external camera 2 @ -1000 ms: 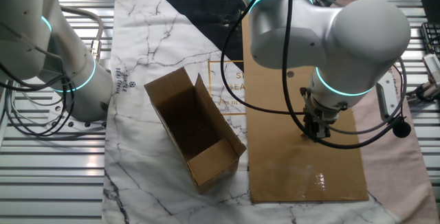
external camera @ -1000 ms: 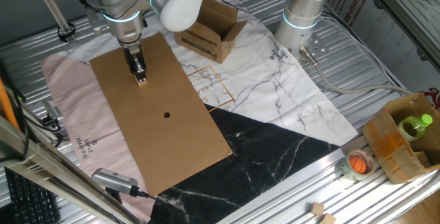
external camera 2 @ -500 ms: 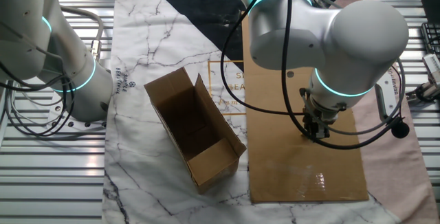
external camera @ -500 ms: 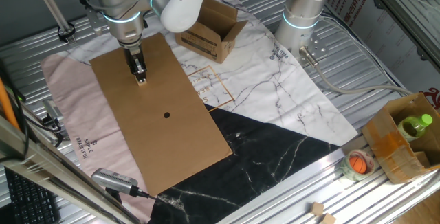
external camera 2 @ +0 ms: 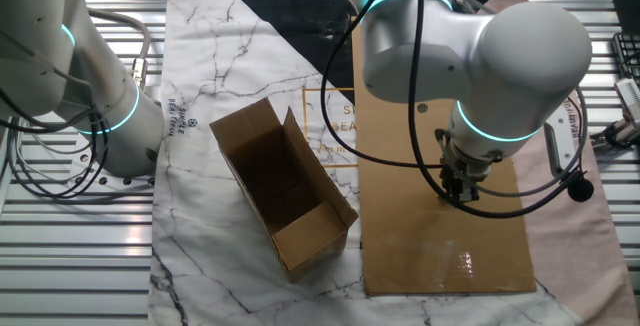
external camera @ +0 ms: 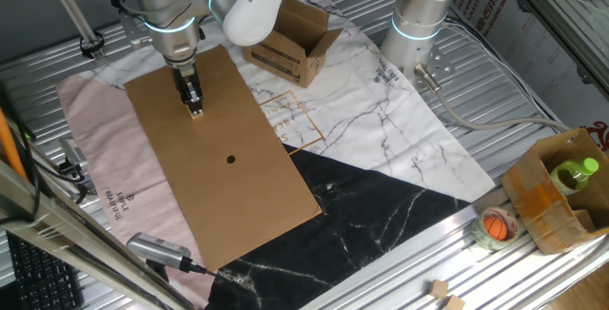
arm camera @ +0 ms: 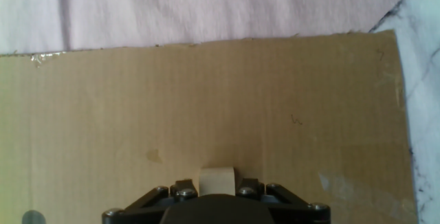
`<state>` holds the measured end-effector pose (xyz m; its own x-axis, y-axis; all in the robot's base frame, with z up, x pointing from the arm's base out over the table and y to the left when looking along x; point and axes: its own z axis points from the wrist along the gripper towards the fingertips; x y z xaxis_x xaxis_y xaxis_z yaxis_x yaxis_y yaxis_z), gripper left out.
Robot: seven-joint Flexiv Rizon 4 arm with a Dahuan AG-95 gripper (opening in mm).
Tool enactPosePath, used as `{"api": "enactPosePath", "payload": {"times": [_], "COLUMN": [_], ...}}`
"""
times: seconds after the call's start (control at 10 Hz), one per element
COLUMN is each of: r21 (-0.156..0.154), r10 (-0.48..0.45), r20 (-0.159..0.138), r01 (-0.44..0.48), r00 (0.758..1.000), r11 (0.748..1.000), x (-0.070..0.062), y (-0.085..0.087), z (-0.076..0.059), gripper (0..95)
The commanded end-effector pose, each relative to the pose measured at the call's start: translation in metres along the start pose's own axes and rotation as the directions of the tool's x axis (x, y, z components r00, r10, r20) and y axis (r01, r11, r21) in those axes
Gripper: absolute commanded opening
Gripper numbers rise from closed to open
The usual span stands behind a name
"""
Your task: Hold a small block with the gripper and sweep it from left to right on the table
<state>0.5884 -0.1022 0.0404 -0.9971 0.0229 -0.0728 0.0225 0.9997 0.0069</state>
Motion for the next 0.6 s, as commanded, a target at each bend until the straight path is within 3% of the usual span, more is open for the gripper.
{"api": "enactPosePath", "payload": {"times": [0.1, 0.6], "r21": [0.0, -0.003], "r10": [0.0, 0.0], "r20": [0.0, 0.002], "r01": [0.0, 0.0], "r00": [1.0, 1.0], "r11": [1.0, 1.0], "x": [-0.0003, 0.0], "y": [0.0, 0.0003], "z": [0.0005, 0.0041], "gripper": [38.0, 38.0]}}
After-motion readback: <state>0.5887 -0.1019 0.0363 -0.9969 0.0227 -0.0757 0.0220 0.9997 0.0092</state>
